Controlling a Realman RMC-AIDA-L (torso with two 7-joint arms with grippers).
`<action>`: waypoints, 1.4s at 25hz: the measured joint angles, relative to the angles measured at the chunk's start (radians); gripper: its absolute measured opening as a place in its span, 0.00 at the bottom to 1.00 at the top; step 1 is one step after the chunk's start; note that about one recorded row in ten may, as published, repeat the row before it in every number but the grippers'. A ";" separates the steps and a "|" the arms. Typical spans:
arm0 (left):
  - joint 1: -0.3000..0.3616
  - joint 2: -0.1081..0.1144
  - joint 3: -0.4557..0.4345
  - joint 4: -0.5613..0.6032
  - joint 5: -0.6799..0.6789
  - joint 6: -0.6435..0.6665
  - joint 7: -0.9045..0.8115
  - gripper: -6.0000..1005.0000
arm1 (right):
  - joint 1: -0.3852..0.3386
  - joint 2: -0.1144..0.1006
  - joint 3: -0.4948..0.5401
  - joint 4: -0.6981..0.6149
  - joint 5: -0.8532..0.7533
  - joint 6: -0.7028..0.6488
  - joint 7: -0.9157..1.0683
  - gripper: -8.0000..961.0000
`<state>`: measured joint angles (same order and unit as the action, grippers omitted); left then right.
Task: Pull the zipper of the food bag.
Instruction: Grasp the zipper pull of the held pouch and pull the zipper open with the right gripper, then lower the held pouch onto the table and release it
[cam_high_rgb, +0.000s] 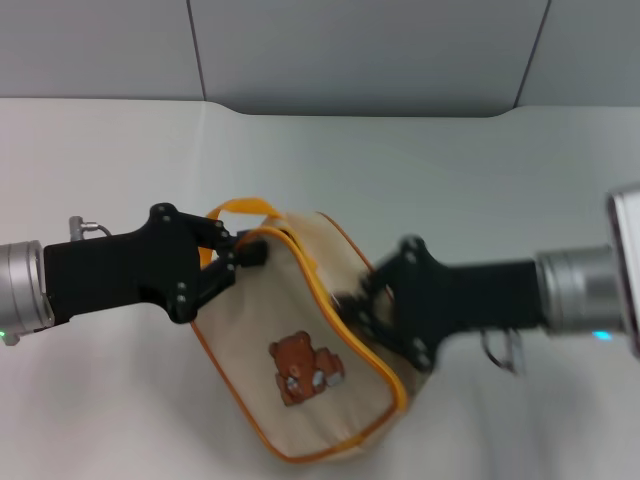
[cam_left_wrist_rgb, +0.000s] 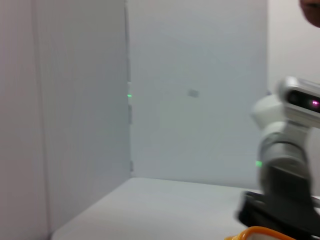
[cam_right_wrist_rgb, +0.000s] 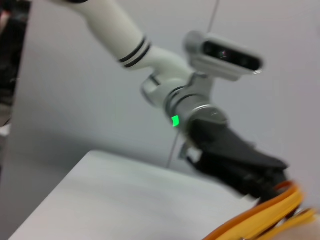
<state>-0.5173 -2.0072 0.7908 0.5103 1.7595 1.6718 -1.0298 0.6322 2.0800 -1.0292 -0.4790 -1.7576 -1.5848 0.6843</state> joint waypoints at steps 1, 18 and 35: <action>0.000 0.000 0.000 0.000 0.000 0.000 0.000 0.06 | 0.000 0.000 0.000 0.000 0.000 0.000 0.000 0.03; 0.019 -0.025 -0.059 -0.065 -0.003 -0.061 -0.026 0.06 | -0.141 -0.014 0.299 -0.091 -0.135 -0.148 0.167 0.11; 0.005 -0.071 -0.244 -0.368 -0.024 -0.204 -0.060 0.09 | -0.109 -0.039 0.560 0.079 -0.084 -0.164 0.280 0.57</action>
<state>-0.5118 -2.0782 0.5471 0.1418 1.7360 1.4676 -1.0901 0.5235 2.0408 -0.4693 -0.3997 -1.8419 -1.7493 0.9648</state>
